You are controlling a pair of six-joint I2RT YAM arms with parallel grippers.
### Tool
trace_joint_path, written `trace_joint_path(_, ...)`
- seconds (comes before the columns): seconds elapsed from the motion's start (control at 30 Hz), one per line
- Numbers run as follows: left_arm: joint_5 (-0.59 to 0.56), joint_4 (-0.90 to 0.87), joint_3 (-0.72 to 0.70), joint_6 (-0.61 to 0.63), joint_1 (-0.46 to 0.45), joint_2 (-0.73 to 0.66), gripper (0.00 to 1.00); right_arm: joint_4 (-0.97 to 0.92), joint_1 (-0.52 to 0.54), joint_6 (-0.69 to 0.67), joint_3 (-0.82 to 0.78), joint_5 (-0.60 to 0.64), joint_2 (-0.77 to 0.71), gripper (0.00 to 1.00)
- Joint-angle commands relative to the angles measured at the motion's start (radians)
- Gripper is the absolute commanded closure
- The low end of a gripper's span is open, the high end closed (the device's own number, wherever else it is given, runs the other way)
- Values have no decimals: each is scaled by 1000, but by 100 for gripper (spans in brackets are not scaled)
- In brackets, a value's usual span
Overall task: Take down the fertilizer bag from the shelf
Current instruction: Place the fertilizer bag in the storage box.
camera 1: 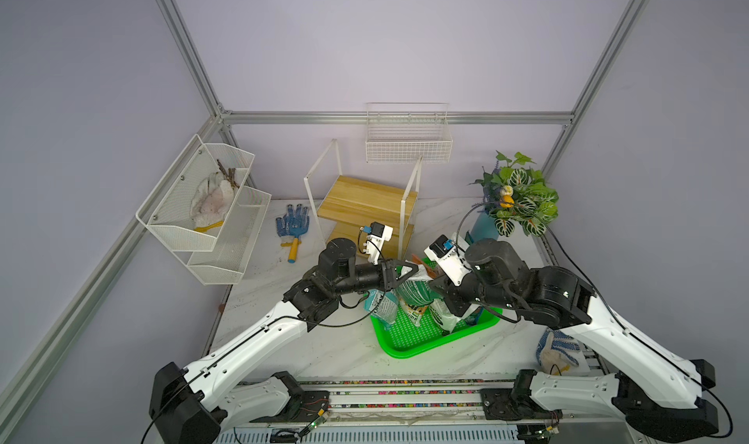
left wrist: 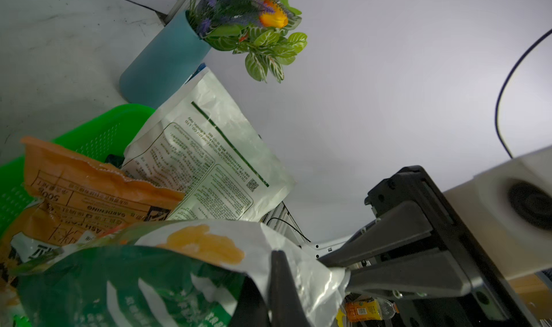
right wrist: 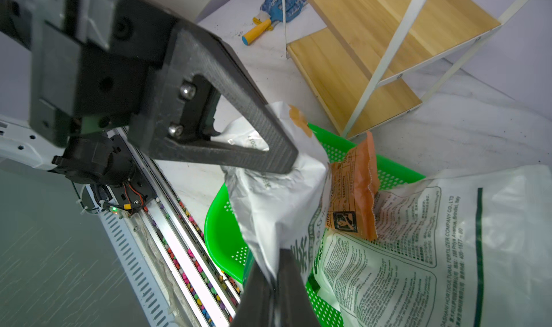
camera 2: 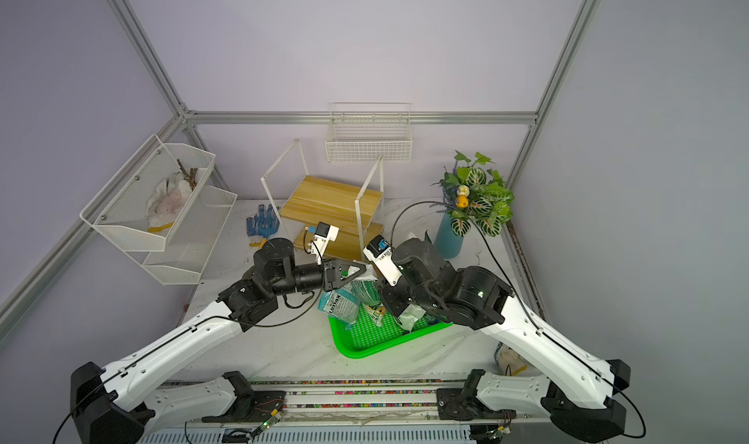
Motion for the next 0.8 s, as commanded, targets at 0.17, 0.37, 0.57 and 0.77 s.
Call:
trace_joint_path(0.17, -65, -142, -171, -51, 2, 10, 100, 144, -62, 26, -12, 26, 49, 100)
trace_joint_path(0.37, -109, -233, -181, -27, 2, 1, 100, 223, -110, 50, -92, -71, 94, 100)
trace_joint_path(0.57, -135, -269, -200, -25, 2, 4, 100, 295, -134, 68, -164, -139, 144, 100)
trace_joint_path(0.77, -169, -309, -182, -29, 3, -55, 100, 291, -142, 93, -186, -188, 200, 100)
